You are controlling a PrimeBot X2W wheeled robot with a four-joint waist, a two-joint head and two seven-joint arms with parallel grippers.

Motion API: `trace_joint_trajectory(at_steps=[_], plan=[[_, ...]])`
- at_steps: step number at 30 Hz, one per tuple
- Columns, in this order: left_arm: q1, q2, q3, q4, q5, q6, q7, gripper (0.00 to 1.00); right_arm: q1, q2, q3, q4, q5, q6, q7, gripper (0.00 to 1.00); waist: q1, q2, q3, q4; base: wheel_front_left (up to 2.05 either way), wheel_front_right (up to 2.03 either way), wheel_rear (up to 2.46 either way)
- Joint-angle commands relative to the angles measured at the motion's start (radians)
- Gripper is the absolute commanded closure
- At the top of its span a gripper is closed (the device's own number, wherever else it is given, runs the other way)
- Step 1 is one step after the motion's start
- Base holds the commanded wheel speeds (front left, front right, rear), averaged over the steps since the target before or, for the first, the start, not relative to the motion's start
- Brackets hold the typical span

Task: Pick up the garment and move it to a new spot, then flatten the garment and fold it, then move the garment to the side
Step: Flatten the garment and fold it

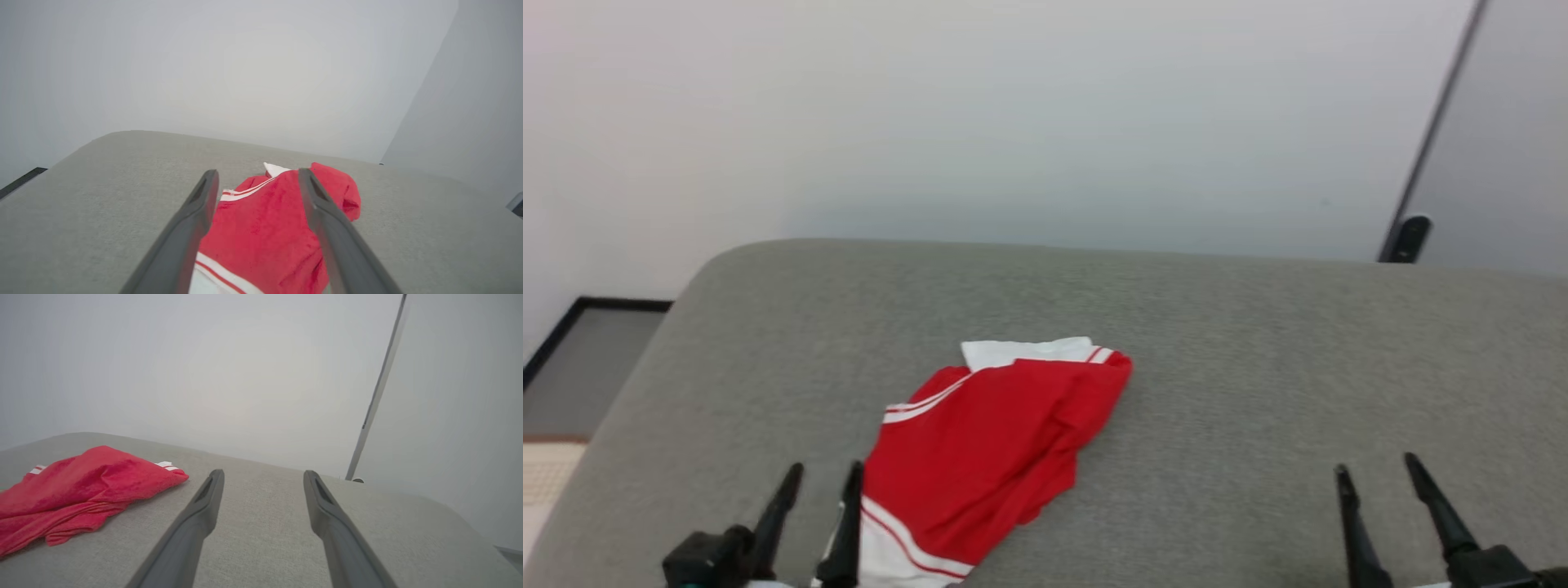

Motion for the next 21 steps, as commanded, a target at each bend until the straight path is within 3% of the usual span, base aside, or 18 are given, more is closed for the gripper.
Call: trace_joint_trajectory(at_steps=[1, 8, 11, 21], plan=[[-0.014, 0.009, 0.019, 0.015, 0.009, 0.011, -0.007, 0.00, -0.014, 0.004, 0.025, 0.003, -0.007, -0.001, -0.001, 0.00, 0.0000, -0.0001, -0.008, 0.094, 0.00, 0.00, 0.00], [-0.027, 0.010, 0.038, 0.051, 0.006, 0.028, -0.005, 0.00, -0.034, 0.001, 0.028, 0.049, 0.019, -0.001, -0.001, 0.00, 0.0000, -0.0001, -0.013, 0.272, 0.00, 0.00, 0.00], [-0.027, -0.001, 0.033, 0.047, 0.000, 0.028, -0.003, 0.00, -0.053, -0.028, 0.050, 0.083, 0.038, -0.001, 0.002, 0.00, 0.0000, -0.0001, -0.013, 0.311, 0.00, 0.00, 0.00], [-0.044, -0.059, -0.046, -0.001, 0.011, 0.014, 0.011, 0.00, -0.409, -0.315, 0.296, 0.203, 0.316, -0.001, 0.309, 0.00, 0.0000, -0.0001, 0.061, 0.410, 0.00, 0.00, 0.00]])
